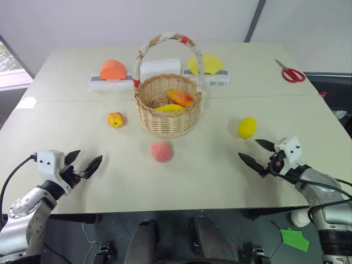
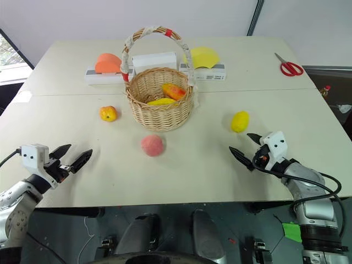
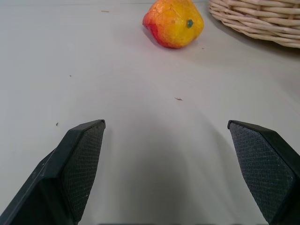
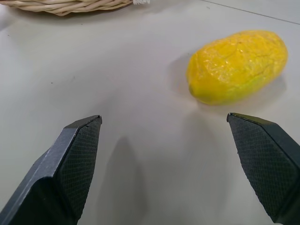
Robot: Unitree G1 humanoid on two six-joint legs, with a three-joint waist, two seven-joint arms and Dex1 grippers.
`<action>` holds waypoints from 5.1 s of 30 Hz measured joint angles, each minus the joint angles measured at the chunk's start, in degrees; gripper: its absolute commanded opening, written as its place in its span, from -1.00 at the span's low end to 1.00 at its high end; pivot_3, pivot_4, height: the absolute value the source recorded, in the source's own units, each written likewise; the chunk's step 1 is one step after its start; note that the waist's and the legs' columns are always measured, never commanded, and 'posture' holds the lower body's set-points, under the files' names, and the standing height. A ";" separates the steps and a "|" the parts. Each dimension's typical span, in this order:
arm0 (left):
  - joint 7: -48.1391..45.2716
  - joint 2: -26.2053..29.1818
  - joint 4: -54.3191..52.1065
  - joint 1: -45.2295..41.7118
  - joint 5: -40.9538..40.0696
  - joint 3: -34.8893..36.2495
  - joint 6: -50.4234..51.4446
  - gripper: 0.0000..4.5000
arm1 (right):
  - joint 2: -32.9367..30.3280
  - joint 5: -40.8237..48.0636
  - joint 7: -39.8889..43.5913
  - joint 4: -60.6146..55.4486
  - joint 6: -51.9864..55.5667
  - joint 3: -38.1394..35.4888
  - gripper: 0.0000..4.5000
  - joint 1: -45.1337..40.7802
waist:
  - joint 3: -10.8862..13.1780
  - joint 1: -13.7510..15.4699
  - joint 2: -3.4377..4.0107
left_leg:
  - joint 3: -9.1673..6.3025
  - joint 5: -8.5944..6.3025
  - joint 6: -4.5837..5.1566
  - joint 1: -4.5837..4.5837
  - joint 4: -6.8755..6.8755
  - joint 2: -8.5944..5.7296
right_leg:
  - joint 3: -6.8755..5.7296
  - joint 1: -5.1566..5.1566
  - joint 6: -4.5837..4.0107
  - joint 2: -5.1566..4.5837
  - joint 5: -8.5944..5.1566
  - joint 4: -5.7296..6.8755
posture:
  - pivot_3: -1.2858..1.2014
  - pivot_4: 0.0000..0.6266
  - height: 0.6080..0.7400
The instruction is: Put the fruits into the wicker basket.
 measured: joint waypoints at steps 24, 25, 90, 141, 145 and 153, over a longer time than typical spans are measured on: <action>6.69 2.28 -0.87 -10.71 5.27 -5.12 4.53 1.00 | 0.36 6.90 2.84 -23.43 14.44 11.19 0.98 -5.30 | 0.00 -0.02 0.00 | -0.05 0.00 -0.01 0.01 0.09 -0.02 | -0.03 0.00 0.05 0.08 0.03 0.13 | 0.03 -0.52 1.00; 7.72 2.79 -0.62 -13.05 6.23 -5.85 5.84 1.00 | 0.48 6.87 2.27 -24.59 15.10 12.33 0.98 -7.25 | 0.00 -0.01 0.00 | -0.06 0.01 -0.01 0.01 0.10 -0.02 | -0.04 0.00 0.06 0.11 0.04 0.14 | 0.03 -0.52 1.00; 2.93 -5.69 7.93 -54.35 10.26 -30.92 20.09 0.64 | 7.75 1.51 -1.71 -24.21 15.10 23.59 1.00 -20.14 | 0.02 0.61 -0.04 | -0.16 -0.05 0.07 -0.14 0.43 -0.19 | -0.15 -0.08 0.08 0.16 0.05 0.36 | 0.03 -0.52 1.00; -3.55 2.21 -7.97 -46.67 -4.22 -16.05 22.07 -0.31 | 1.25 0.61 1.00 -22.37 14.85 18.56 1.00 -14.94 | 0.05 1.40 -0.11 | -0.16 -0.07 0.09 -0.11 0.60 -0.24 | -0.22 0.20 0.12 0.05 0.06 0.27 | 0.03 -0.52 1.00; 2.66 -1.67 -1.19 -52.96 3.28 -21.27 19.95 -0.31 | 0.99 0.27 1.01 -20.75 14.13 18.11 1.00 -15.07 | 0.04 1.12 -0.08 | -0.14 -0.09 0.14 -0.07 0.55 -0.30 | -0.16 0.16 0.13 0.05 0.06 0.27 | 0.03 -0.52 1.00; 2.62 -6.44 10.53 -55.29 9.46 -28.13 16.96 0.97 | 1.38 0.06 -4.08 -20.58 16.71 14.91 1.00 -15.18 | 0.06 1.00 -0.09 | -0.14 -0.07 0.10 -0.12 0.56 -0.25 | -0.15 0.05 0.13 0.10 0.06 0.34 | 0.03 -0.52 1.00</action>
